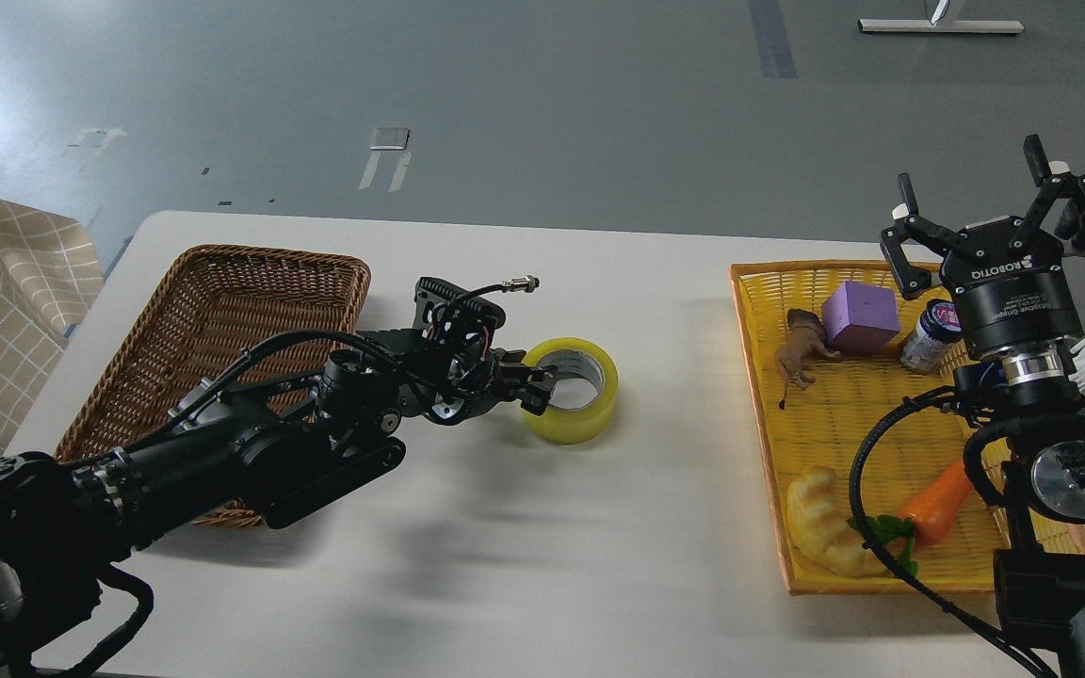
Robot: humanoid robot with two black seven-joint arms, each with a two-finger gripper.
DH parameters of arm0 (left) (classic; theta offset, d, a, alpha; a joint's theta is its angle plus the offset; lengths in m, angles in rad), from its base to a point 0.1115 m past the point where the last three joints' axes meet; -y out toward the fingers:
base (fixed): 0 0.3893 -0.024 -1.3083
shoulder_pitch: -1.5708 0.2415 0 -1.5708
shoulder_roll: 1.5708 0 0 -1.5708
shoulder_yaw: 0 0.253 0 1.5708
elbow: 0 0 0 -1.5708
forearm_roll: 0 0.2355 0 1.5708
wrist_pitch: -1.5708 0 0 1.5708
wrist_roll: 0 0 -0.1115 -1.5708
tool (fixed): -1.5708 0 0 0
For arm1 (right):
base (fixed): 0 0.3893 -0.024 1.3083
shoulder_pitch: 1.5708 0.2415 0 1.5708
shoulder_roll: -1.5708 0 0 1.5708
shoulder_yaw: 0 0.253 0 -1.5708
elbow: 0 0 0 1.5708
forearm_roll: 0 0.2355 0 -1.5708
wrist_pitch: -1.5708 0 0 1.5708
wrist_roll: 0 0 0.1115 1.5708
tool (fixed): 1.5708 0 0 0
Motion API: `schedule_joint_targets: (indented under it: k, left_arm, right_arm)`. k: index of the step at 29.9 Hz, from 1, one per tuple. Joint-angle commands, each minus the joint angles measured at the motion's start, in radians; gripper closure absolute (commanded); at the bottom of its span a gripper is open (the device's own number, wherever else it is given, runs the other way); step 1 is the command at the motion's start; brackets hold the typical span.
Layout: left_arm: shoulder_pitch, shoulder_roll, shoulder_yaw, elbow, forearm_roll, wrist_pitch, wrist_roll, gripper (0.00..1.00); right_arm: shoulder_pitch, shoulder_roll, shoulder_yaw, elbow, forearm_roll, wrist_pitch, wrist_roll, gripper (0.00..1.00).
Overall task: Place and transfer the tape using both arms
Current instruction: 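Grip the tape roll's edge with the left gripper and lift it, then carry the tape roll over the wicker basket and lower it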
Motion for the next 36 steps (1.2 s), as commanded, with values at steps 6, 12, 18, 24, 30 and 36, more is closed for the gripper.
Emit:
schedule_joint_targets:
  k: [6, 12, 18, 24, 30, 36]
  left_arm:
    - [-0.081, -0.006, -0.006, -0.011, -0.022, 0.0, 0.013, 1.0]
    - [-0.209, 0.054, -0.003, -0.043, -0.116, 0.005, 0.004, 1.0]
    - [-0.226, 0.188, -0.001, -0.086, -0.117, 0.003, -0.029, 1.0]
    - [-0.181, 0.369, -0.006, -0.109, -0.119, 0.014, -0.078, 1.0]
    - [-0.175, 0.575, -0.003, -0.13, -0.12, 0.057, -0.186, 1.0]
    - [-0.106, 0.736, -0.001, -0.218, -0.122, 0.057, -0.221, 1.0]
  right_arm:
    - [-0.002, 0.0, -0.001, -0.001, 0.0, 0.0, 0.0, 0.0]
    - [-0.005, 0.0, -0.001, -0.001, 0.0, 0.0, 0.002, 0.0]
    - [-0.01, 0.0, -0.001, -0.001, 0.001, 0.0, 0.0, 0.0]
    - [-0.011, 0.0, -0.001, 0.0, 0.0, 0.0, 0.0, 0.0]
    - [-0.011, 0.0, 0.0, 0.0, 0.001, 0.0, 0.0, 0.0]
    - [-0.01, 0.0, -0.003, 0.002, 0.0, 0.0, 0.0, 0.0]
